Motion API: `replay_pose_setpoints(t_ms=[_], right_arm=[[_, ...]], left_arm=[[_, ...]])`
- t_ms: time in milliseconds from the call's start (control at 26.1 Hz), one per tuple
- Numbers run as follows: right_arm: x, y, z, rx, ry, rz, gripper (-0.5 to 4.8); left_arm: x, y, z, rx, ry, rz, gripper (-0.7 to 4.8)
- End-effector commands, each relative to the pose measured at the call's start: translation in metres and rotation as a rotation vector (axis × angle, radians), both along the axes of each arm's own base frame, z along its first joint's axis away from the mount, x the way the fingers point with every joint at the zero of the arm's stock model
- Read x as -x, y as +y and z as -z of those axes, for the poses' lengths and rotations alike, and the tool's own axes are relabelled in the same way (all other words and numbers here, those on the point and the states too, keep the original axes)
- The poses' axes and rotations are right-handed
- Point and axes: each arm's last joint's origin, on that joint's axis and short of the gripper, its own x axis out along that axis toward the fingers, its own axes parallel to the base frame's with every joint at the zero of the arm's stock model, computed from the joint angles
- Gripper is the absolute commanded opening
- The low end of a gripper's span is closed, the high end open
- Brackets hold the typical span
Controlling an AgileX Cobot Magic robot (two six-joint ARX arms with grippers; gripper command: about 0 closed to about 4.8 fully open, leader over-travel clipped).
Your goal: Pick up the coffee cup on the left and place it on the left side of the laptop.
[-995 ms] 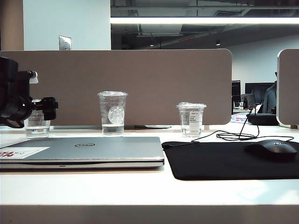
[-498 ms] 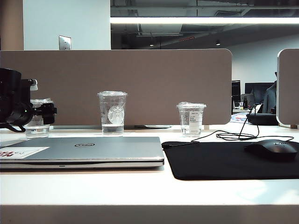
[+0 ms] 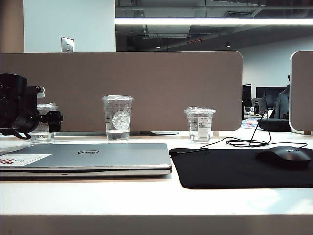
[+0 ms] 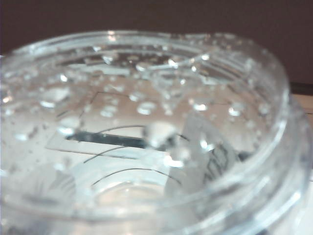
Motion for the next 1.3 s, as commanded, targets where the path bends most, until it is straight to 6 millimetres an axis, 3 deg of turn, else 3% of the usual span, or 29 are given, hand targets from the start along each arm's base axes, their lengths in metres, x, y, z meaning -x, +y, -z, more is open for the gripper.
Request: replay_pose_setpoints(t_ms=[38,651,689,765,880,995,1072,1301], right_arm=[[0.001,0.000,-0.005,-0.010,-0.027,-0.022,-0.02],[0.001,0.000,-0.005,-0.010,-0.028,-0.023,-0.02],[0.001,0.000,-0.005,-0.010,-0.027,-0.023,-0.02],[0.001,0.000,-0.005,-0.010,-0.027,-0.023,-0.02],[0.001,0.000,-0.005,-0.010,-0.028,-0.023,-0.02],[0.001,0.000,-0.005,-0.010,-0.028,-0.022,-0.02],[0.001,0.000,-0.005,-0.010,-0.028,-0.022,-0.02],[0.001,0.000,-0.005,-0.010,-0.028,-0.022,-0.02]], left_arm=[[-0.001,0.001,-0.004,-0.027,-0.009,0.007,4.79],[-0.014,0.001,-0.015,-0.058,0.023,0.015,4.79],[-0.014,0.001,-0.015,-0.059,0.022,0.015,4.50],[-0.014,0.001,-0.015,-0.059,0.023,0.016,3.35],[-0.014,0.001,-0.015,-0.059,0.023,0.016,2.62],[-0.014,0.001,-0.016,-0.059,0.020,0.015,2.59],[-0.014,0.001,-0.017,-0.060,0.013,0.016,2.02],[-0.009,0.001,-0.042,-0.059,0.014,0.034,2.03]])
